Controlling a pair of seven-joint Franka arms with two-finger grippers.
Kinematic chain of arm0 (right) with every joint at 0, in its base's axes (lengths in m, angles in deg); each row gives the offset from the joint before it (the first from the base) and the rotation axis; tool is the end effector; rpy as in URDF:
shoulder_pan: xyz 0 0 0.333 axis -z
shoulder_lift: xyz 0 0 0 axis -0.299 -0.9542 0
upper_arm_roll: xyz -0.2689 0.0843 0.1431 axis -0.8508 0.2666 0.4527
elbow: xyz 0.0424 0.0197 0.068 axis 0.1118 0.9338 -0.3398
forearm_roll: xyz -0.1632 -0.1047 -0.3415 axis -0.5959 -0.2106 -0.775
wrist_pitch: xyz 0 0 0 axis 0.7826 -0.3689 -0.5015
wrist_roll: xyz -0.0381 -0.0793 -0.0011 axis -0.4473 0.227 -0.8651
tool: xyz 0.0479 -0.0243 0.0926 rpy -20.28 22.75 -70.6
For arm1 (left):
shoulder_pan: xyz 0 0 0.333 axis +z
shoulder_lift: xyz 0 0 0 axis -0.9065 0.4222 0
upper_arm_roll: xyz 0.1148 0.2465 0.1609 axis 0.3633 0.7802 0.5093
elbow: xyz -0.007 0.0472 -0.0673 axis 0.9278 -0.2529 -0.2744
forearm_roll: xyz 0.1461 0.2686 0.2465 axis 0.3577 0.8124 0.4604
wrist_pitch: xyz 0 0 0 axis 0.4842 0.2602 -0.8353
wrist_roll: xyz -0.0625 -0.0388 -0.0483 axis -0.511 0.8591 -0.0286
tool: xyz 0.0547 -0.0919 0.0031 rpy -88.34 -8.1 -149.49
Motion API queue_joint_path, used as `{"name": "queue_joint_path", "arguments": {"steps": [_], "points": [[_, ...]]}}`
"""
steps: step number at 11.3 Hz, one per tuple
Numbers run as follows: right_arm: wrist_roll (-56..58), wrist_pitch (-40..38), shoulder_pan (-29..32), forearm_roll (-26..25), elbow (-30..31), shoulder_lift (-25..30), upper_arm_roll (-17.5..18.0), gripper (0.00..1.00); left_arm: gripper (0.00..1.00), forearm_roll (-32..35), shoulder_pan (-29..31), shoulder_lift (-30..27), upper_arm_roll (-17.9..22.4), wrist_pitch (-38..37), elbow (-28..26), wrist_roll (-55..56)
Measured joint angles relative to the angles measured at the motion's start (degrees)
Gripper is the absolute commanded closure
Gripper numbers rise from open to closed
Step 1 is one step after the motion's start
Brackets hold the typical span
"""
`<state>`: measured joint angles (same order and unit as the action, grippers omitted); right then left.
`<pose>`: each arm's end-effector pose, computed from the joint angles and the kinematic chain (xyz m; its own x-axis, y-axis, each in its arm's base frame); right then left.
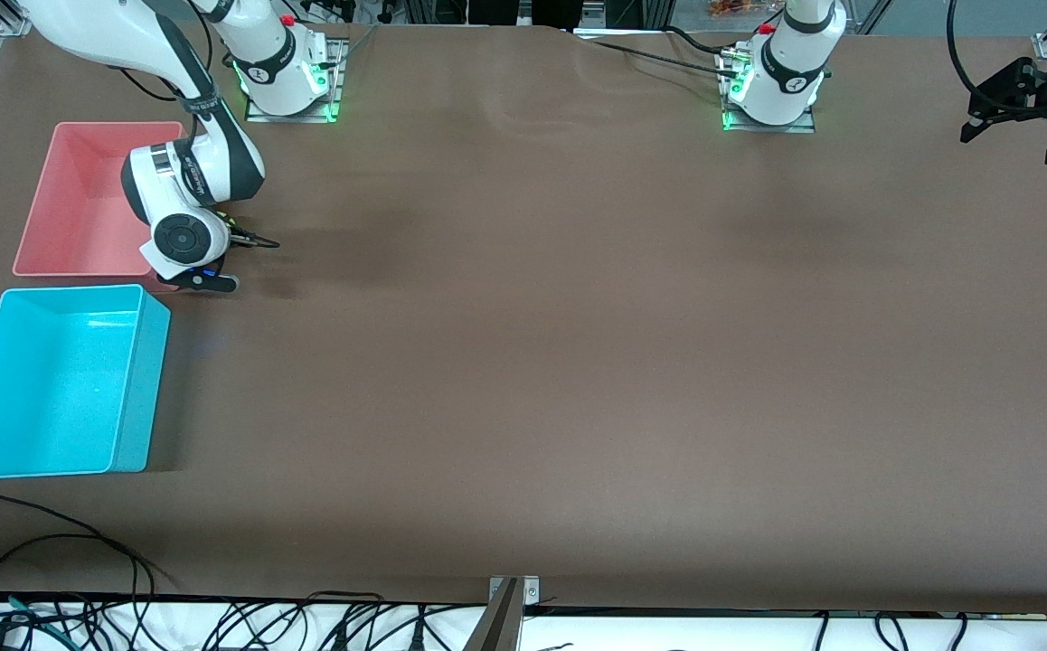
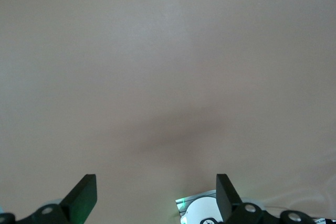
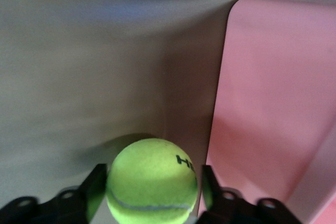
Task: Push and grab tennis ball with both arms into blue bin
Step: 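Carry the held ball with the right gripper over the blue bin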
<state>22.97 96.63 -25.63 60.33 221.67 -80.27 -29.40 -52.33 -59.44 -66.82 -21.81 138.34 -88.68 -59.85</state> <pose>0.4364 -0.0109 0.1653 0.9026 -0.1791 -0.3913 0.0061 -0.9039 0.4276 0.4912 0.0180 0.6593 0.9555 -0.2762 -0.1033 -0.2747 -0.9611 0.0288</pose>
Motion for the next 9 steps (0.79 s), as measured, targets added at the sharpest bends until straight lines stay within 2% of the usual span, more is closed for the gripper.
{"name": "queue_joint_path", "arguments": {"steps": [5,7,9], "points": [[-0.99,-0.05,-0.19,0.17,-1.54,0.69,0.64,0.61,0.0,2.38,-0.04,0.01,-0.62,-0.03,0.27,0.0],[-1.19,-4.01,-0.21,4.78,-7.0,2.1,1.28,0.61,0.0,2.41,-0.05,0.01,-1.18,-0.03,0.54,0.0],[0.42,-14.3,-0.21,9.31,-17.15,3.06,2.12,0.61,0.0,2.42,-0.06,0.01,-1.45,-0.03,0.95,0.0]]}}
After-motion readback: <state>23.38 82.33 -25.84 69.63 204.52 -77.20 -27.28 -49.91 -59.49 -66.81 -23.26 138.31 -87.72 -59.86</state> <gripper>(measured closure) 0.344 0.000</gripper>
